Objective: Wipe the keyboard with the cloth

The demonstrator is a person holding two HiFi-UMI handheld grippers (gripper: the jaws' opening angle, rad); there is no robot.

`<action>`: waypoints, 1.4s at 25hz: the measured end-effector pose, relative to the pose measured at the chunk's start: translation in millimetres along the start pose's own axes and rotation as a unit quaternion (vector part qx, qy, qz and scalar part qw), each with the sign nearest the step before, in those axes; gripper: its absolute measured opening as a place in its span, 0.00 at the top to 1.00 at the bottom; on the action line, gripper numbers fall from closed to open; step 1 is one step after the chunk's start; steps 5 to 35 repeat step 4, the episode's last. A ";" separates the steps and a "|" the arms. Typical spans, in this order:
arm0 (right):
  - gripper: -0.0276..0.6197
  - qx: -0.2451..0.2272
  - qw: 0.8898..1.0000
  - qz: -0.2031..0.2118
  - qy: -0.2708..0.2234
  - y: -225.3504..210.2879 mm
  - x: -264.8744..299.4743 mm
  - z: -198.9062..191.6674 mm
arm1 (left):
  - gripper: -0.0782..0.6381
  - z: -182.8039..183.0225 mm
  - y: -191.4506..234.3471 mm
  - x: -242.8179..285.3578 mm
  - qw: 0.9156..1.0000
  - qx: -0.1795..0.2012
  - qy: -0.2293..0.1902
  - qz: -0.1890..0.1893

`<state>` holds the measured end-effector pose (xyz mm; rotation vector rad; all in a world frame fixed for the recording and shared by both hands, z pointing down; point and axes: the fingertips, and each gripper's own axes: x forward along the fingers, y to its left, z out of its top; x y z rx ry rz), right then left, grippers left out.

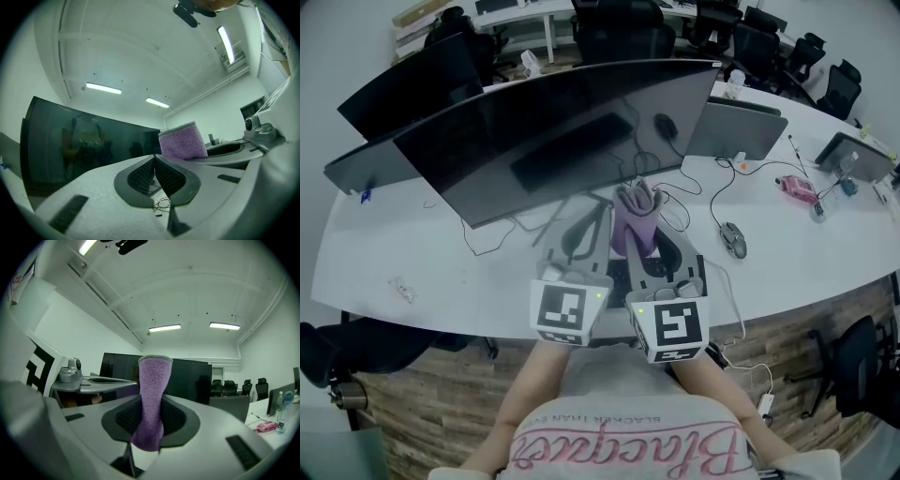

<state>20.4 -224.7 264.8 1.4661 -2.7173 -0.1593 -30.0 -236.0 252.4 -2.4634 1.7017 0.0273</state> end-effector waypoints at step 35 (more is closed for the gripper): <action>0.82 -0.002 1.000 -0.002 0.000 -3.4 0.0 -1.3 | 0.88 -0.2 -1.7 2.0 1.000 0.003 -0.001 0.000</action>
